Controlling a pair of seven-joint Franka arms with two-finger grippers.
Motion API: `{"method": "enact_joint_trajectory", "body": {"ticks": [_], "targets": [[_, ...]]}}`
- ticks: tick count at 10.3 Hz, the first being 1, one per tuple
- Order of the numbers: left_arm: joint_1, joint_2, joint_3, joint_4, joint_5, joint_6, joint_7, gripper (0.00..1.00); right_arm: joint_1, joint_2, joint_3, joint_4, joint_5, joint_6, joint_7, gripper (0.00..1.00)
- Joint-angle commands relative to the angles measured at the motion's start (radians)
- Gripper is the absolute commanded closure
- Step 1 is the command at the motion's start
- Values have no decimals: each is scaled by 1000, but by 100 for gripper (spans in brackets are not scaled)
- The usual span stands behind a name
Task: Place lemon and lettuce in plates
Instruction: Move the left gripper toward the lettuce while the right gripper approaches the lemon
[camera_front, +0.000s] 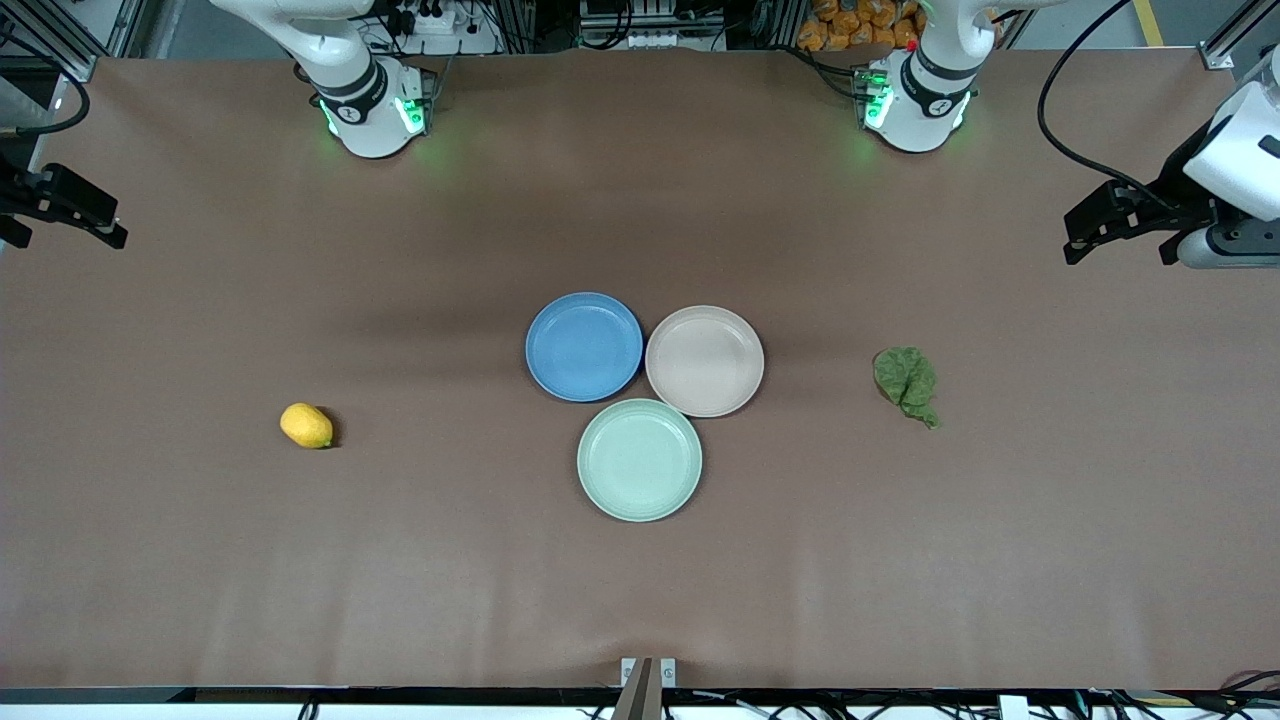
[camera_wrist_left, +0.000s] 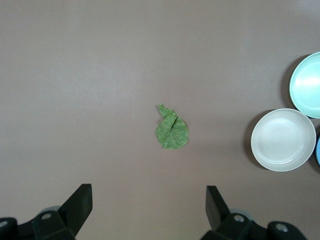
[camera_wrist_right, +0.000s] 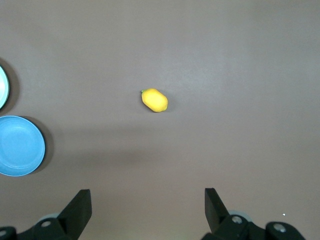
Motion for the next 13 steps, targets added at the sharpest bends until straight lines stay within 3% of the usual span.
{"method": "enact_joint_trajectory", "body": {"ticks": [1,8,13], "targets": [[4,-1,-1,2,-3,-16,19,0,-4,-9,-1,-2,11,-8,-10,0],[1,54,-4,-66,-10,-4,5,0,-4,-9,-3,-2,11,-8,-10,0],[0,46,-2,-299,-7,233,2,0,-8,23,-4,-4,11,-10,-8,0]]}}
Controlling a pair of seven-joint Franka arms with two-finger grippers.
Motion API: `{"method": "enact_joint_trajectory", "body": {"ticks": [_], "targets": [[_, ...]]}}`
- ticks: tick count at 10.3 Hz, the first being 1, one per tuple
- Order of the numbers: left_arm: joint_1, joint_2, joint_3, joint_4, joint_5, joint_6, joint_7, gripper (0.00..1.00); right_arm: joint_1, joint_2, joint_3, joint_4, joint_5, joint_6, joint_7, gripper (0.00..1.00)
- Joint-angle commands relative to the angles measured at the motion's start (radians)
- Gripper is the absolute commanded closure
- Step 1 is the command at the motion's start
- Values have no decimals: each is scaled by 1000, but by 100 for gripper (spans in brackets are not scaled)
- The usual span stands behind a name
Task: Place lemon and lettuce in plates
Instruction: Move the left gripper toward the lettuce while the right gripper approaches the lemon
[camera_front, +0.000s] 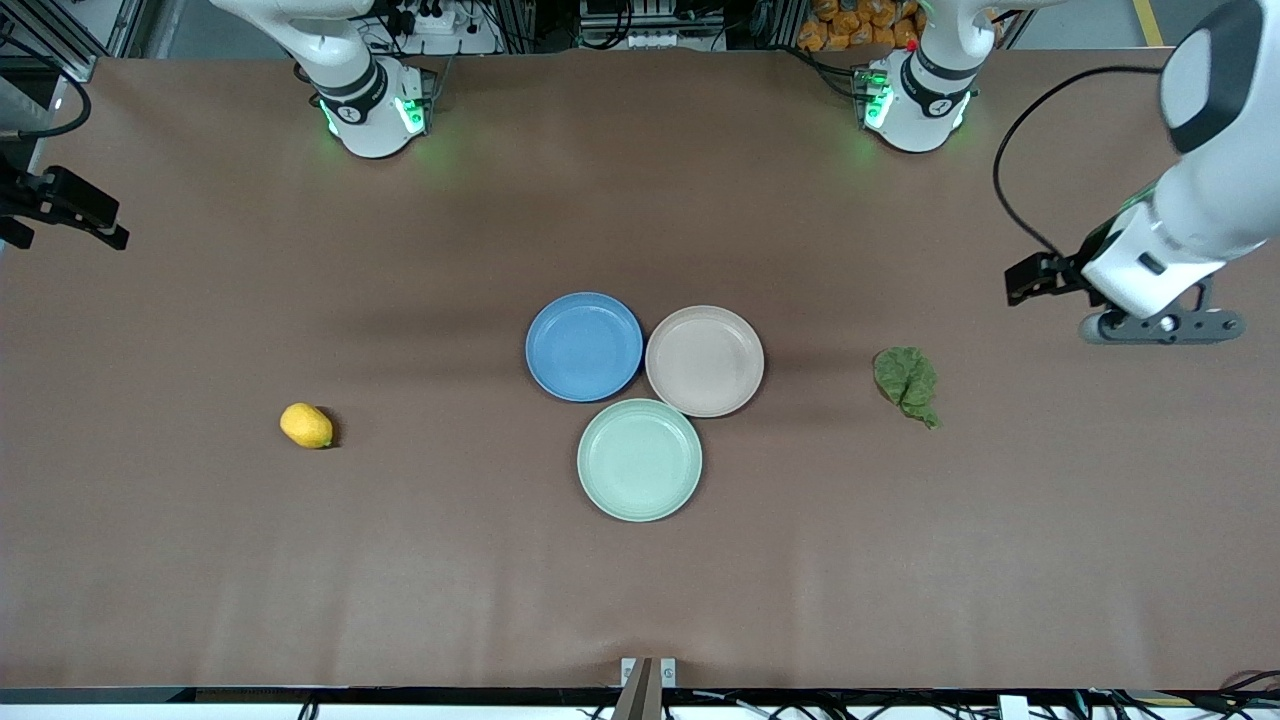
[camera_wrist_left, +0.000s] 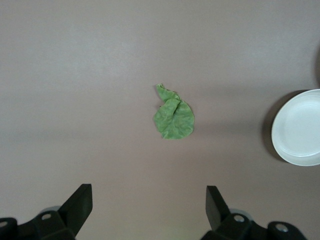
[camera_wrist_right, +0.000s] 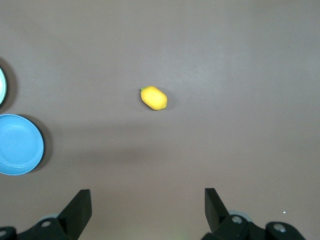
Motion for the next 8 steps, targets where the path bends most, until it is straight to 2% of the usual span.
{"method": "enact_joint_trajectory", "body": {"ticks": [1,3,6,8], "targets": [[0,-25,1,-142,-7,150,2,0,-8,39,-2,2,11,-4,-8,0],[-1,-17,1,-215,-7,253,2,0,-16,107,-2,3,10,36,-8,0],[2,41,1,-268,-7,348,2,0,-7,231,-2,11,10,103,-13,0],[-1,87,-2,-305,-7,418,0,0,-8,301,1,11,13,149,-109,0]]}}
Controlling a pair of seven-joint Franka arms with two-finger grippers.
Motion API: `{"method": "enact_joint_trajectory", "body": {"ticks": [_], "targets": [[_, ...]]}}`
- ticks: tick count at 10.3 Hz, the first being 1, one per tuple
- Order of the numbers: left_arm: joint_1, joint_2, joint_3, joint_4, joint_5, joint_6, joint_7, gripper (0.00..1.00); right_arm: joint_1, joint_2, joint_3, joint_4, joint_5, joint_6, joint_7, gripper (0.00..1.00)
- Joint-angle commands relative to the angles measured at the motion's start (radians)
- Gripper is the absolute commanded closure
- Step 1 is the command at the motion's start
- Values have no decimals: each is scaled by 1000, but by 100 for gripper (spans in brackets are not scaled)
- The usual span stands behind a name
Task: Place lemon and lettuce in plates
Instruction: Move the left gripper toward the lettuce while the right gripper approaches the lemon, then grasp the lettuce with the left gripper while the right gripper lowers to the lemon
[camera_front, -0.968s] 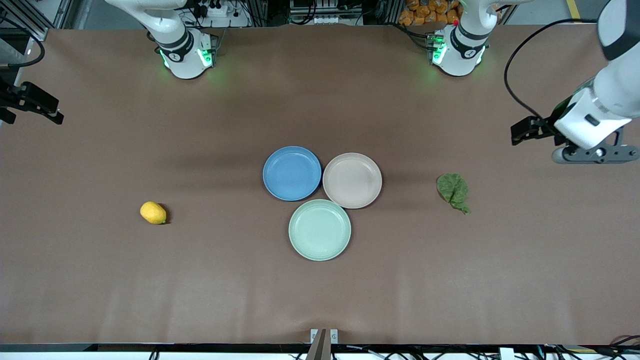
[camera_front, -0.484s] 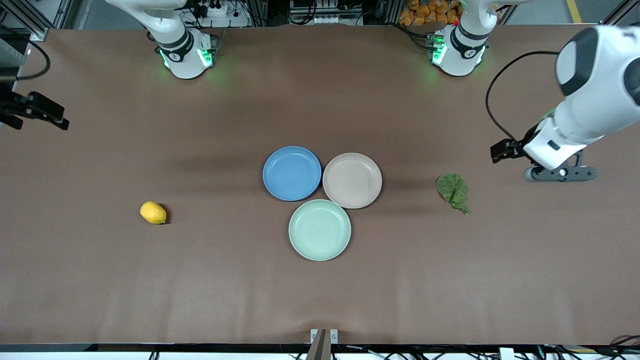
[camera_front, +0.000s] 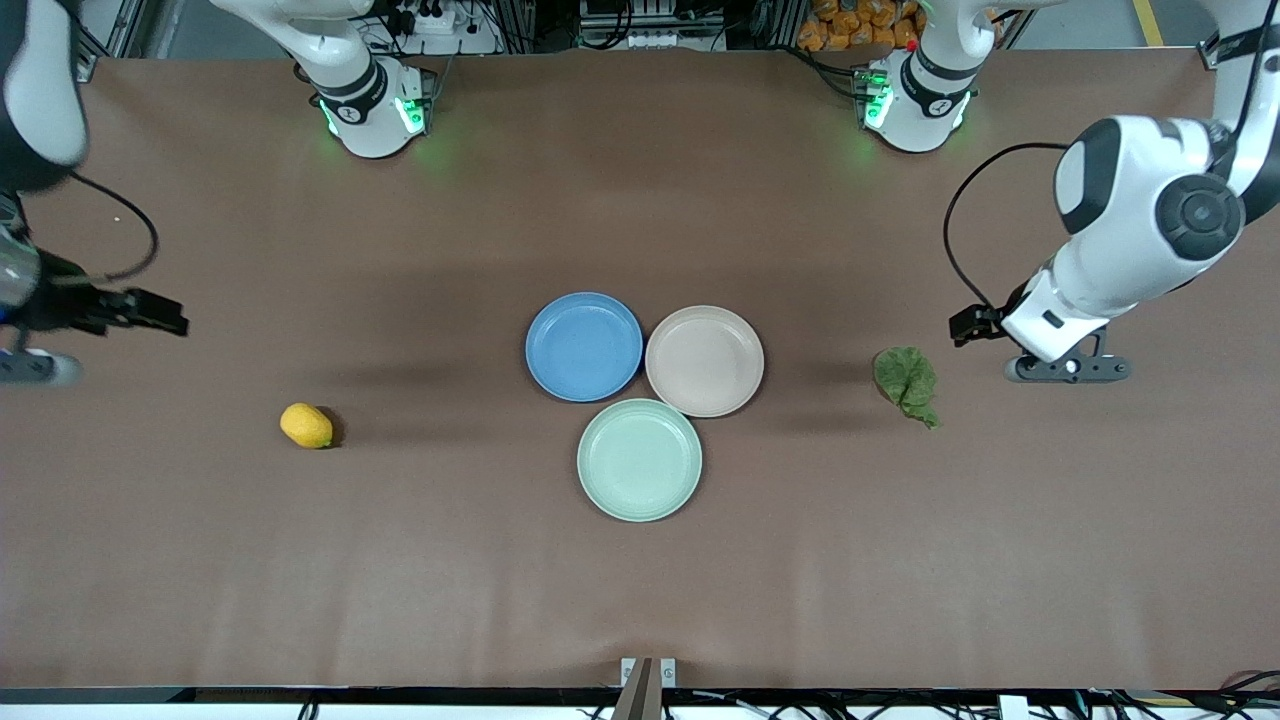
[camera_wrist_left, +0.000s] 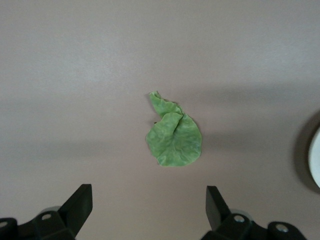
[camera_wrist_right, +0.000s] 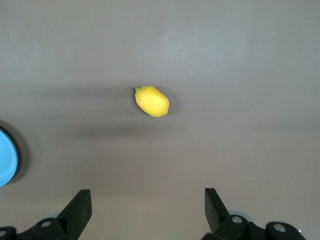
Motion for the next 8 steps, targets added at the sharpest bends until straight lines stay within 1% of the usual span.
{"method": "enact_joint_trajectory", "body": {"ticks": [1,4,5,6,8], "targets": [[-1,52,-3,-42,-7,84,0,0,-10,69,6,17,25,23,-121,0],[0,140,-6,-57,-8,150,0,0,16,109,6,-4,16,37,-236,0],[-3,174,-6,-70,-8,205,-1,0,20,111,6,-51,15,94,-318,0],[-6,198,-6,-70,-8,229,-1,0,14,111,6,-79,15,139,-381,0],[-6,249,-6,-68,-8,282,-3,0,13,114,6,-137,16,231,-458,0]]}}
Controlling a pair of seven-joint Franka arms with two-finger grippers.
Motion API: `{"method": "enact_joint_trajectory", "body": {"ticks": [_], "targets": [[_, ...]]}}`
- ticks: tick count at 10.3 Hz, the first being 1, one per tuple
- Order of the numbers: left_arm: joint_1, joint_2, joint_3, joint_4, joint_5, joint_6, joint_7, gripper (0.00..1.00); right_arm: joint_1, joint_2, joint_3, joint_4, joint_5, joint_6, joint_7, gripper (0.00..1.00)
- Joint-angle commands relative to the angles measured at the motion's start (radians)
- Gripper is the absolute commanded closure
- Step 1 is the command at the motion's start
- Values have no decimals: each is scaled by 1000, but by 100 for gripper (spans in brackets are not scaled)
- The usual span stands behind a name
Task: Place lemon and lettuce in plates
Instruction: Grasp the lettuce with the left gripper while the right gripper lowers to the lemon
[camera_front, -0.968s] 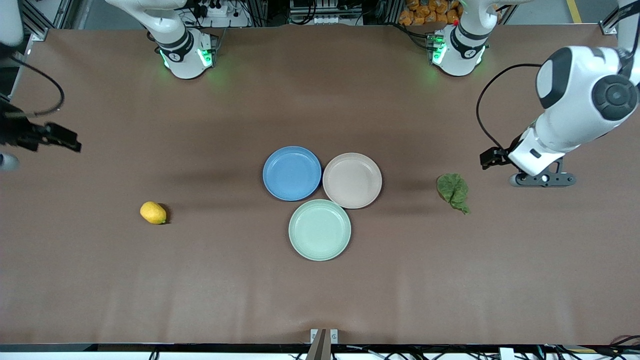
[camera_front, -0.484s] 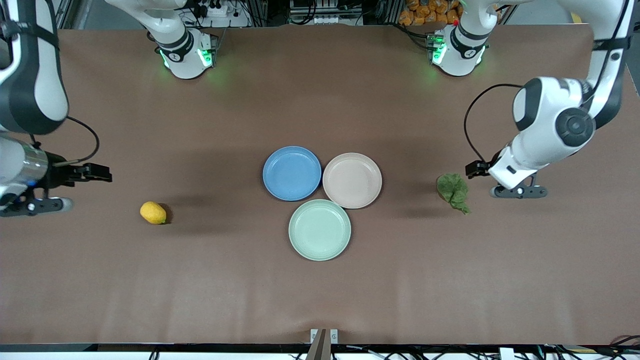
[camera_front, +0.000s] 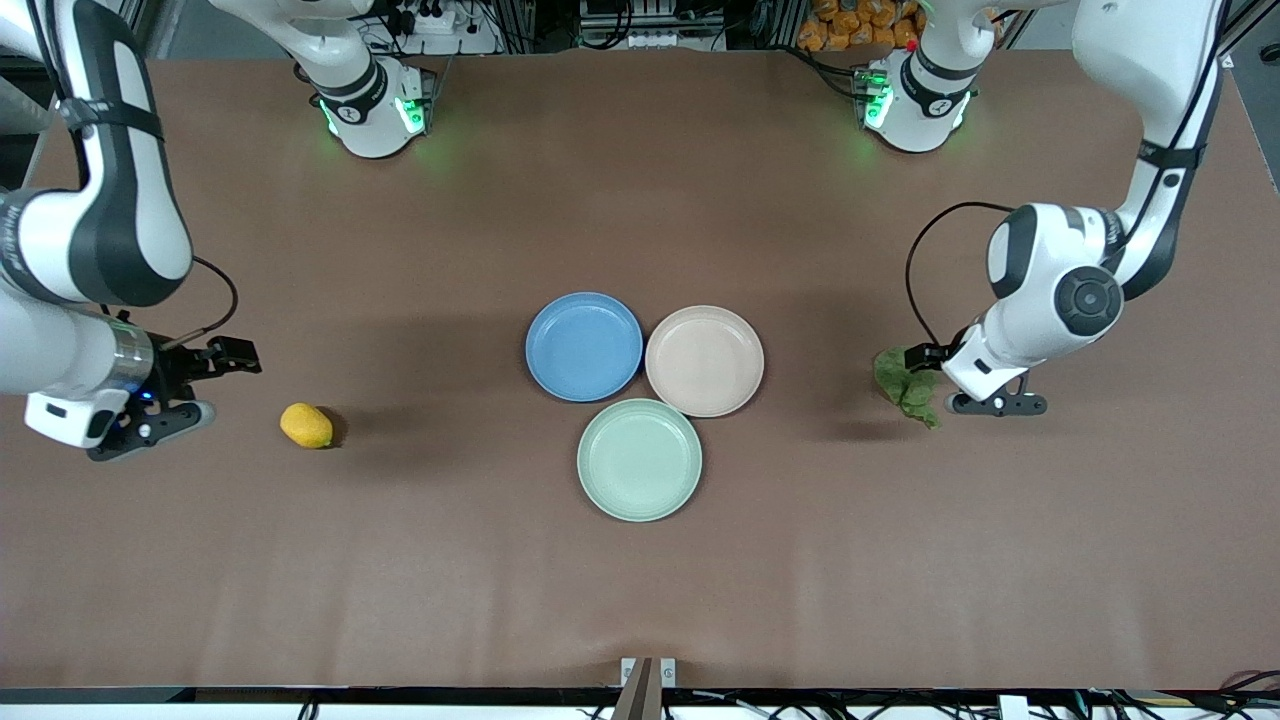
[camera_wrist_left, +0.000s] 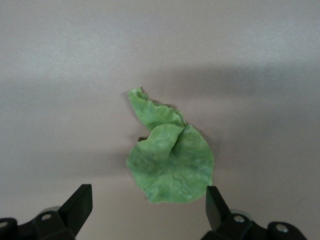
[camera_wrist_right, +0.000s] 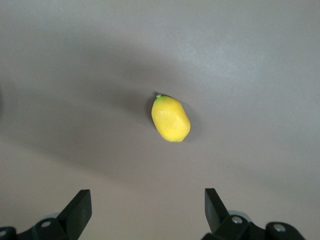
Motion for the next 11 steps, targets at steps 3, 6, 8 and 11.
{"method": "enact_joint_trajectory", "body": {"ticks": [3,6,8,11], "targets": [[-3,111,-4,-3,-8,127,-3,0,0,9,0,-161,8,253,-137,0],[-21,144,-4,8,-13,142,-7,13,-29,66,2,-169,19,301,-241,0],[-21,162,-4,13,-14,148,-13,22,-33,121,2,-172,21,360,-243,0],[-33,171,-2,17,-14,168,-18,81,-34,170,2,-182,19,450,-293,0]]}}
